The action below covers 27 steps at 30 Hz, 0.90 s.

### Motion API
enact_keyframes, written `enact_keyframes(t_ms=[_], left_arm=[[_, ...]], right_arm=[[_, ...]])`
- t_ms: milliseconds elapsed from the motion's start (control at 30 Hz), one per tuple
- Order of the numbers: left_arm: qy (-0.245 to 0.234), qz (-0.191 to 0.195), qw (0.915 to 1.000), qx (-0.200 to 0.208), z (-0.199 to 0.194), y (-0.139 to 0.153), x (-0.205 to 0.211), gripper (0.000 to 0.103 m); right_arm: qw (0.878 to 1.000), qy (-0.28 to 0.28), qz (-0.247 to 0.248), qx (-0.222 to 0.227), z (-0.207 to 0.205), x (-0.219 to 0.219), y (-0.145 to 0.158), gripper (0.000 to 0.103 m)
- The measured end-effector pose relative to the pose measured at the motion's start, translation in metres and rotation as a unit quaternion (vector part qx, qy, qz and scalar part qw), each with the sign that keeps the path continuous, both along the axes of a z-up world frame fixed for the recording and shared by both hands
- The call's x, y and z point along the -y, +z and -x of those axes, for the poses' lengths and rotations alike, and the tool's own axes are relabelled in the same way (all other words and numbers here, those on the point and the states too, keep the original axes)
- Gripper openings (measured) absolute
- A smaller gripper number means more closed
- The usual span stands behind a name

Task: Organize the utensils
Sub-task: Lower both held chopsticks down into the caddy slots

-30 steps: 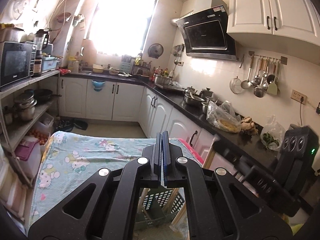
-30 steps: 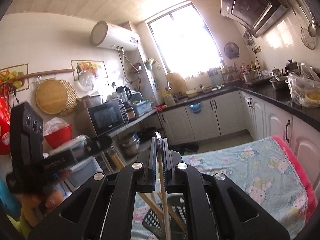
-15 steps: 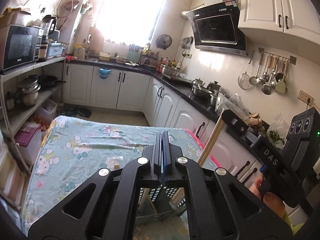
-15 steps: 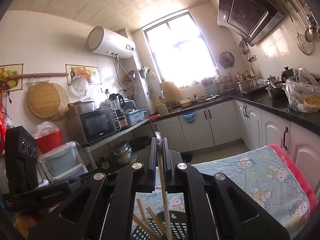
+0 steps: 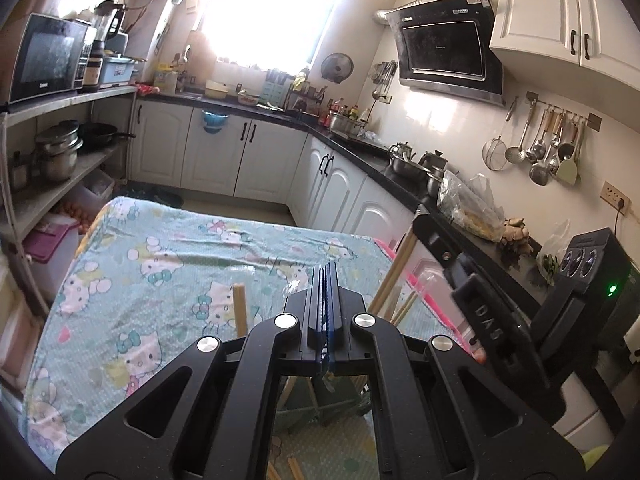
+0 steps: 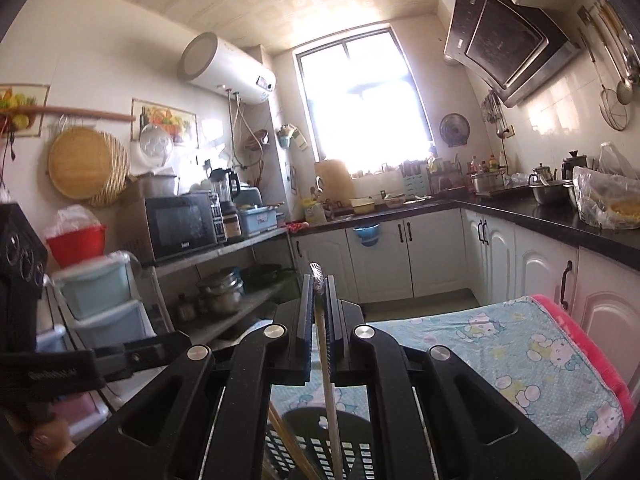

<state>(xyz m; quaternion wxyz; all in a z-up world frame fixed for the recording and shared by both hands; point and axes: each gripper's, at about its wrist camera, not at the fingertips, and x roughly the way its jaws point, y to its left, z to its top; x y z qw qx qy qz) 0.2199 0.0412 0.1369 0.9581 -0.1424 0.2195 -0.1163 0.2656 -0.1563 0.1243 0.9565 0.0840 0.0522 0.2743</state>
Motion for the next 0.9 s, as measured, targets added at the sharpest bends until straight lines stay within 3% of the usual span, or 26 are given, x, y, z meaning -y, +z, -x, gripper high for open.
enact_keyframes(t_ms=[533, 900], left_arm=[[0.007, 0.012, 0.9998, -0.013, 0.005, -0.020, -0.004, 0.000], [0.018, 0.016, 0.9995, -0.018, 0.013, -0.026, -0.011, 0.000]], right_arm=[[1.000, -0.013, 0.010, -0.016, -0.005, 0.002, -0.033, 0.006], [0.997, -0.012, -0.010, -0.075, -0.005, 0.020, -0.045, 0.006]])
